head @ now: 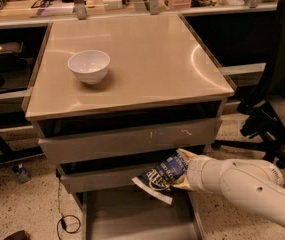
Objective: Pick blue chip bag from bottom drawer and place on counter
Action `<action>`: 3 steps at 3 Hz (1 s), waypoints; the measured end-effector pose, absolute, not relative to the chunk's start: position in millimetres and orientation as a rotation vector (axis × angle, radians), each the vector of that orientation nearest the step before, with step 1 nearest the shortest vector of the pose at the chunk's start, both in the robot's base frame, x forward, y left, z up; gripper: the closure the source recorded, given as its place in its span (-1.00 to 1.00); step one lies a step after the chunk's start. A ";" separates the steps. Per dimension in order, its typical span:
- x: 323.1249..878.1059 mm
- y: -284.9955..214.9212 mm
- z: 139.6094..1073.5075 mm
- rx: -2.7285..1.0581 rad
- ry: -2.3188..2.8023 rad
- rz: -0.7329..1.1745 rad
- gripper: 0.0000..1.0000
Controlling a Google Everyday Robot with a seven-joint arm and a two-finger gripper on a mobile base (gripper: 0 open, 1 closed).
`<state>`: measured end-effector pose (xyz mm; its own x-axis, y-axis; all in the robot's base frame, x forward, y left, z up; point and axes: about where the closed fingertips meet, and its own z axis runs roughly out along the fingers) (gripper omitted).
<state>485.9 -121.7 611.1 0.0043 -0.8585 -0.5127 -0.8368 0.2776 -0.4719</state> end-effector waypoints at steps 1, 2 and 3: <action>491.1 -118.8 640.0 -1.544 1.782 -0.092 1.00; 495.5 -109.2 690.0 -1.564 1.737 -0.192 1.00; 502.1 -101.7 737.9 -1.568 1.697 -0.286 1.00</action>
Offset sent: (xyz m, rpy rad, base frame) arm 0.0154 0.0258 0.1523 -0.1660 -0.2075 -0.0027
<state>502.1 -101.7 737.9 0.0783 -0.9173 -0.3904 -0.7389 0.2095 -0.6404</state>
